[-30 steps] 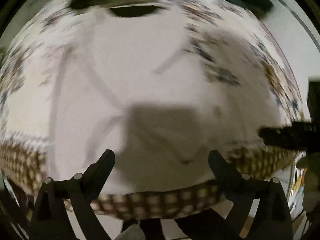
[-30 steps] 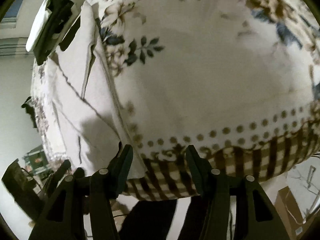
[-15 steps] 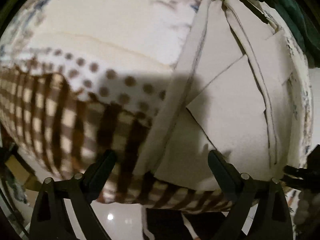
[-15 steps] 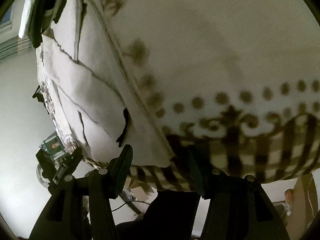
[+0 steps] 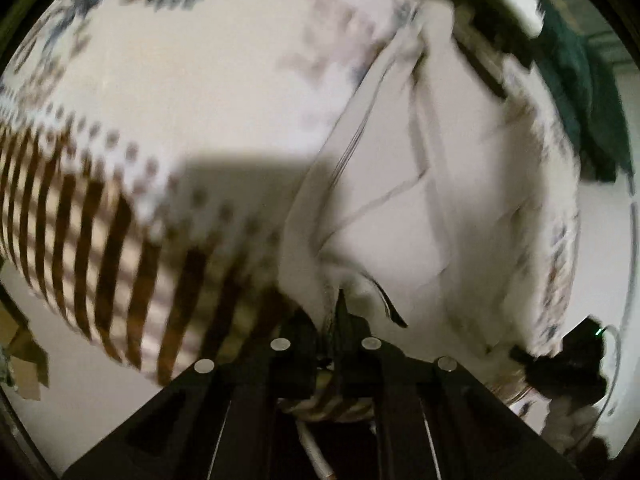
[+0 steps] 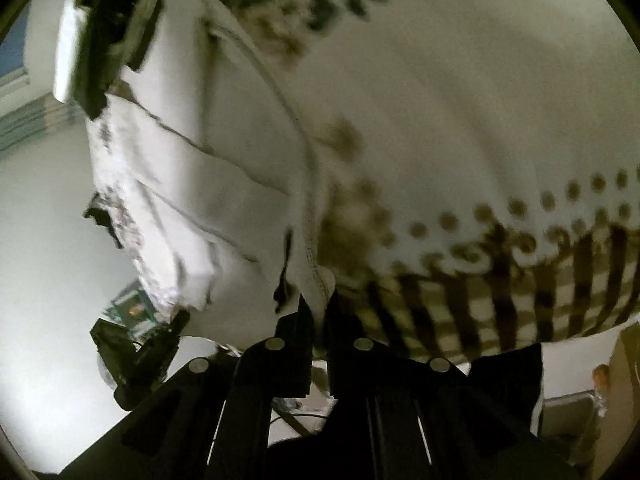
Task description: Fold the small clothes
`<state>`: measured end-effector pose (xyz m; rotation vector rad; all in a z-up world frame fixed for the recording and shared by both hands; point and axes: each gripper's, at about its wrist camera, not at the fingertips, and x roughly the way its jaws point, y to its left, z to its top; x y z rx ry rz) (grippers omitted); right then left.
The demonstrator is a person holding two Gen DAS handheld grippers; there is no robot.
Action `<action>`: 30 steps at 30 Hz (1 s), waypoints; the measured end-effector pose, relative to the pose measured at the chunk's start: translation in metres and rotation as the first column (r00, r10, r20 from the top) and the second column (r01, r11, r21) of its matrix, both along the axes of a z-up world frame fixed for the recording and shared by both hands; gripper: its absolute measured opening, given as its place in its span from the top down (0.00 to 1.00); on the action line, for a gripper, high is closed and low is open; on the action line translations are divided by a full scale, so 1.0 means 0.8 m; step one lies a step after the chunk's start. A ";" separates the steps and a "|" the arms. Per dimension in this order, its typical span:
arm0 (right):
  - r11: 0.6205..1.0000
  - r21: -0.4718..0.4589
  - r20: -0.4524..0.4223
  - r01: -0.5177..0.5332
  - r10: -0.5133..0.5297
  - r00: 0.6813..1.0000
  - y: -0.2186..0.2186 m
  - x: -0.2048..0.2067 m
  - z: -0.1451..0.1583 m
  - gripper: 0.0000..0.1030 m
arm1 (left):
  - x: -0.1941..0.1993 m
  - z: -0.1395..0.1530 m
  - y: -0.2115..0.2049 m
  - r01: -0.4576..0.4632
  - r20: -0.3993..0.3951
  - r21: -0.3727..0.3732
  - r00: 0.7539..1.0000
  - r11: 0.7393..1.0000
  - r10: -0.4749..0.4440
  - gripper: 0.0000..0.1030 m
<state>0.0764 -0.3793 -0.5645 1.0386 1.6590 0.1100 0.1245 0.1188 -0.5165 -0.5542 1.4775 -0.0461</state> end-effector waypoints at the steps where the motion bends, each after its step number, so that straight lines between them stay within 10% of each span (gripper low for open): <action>1: 1.000 0.004 0.020 0.008 -0.008 1.000 -0.003 0.013 0.006 0.95 | 0.020 0.006 0.001 -0.011 0.025 -0.005 1.000 1.000 0.011 0.96; 11: 0.993 -0.030 0.189 0.116 -0.108 0.976 -0.018 0.206 0.018 0.87 | 0.196 -0.003 -0.002 -0.101 0.183 -0.048 0.977 0.994 0.108 0.90; 13: 0.989 -0.059 0.213 0.135 -0.120 0.970 -0.022 0.221 0.027 0.53 | 0.212 0.001 0.003 -0.120 0.197 -0.034 0.972 0.992 0.125 0.70; 16: 0.985 -0.141 0.256 0.100 -0.061 0.965 -0.026 0.225 0.040 0.47 | 0.209 0.007 0.014 -0.137 0.228 -0.020 0.964 0.990 0.138 0.40; 28: 0.968 -0.243 0.213 -0.056 0.110 0.971 -0.016 0.242 -0.016 0.48 | 0.229 -0.058 -0.020 0.037 0.159 0.120 0.986 0.992 -0.056 0.41; 30: 0.964 -0.260 0.226 -0.065 0.126 0.966 -0.008 0.251 -0.020 0.66 | 0.238 -0.059 -0.026 0.047 0.195 0.117 0.978 0.992 -0.069 0.59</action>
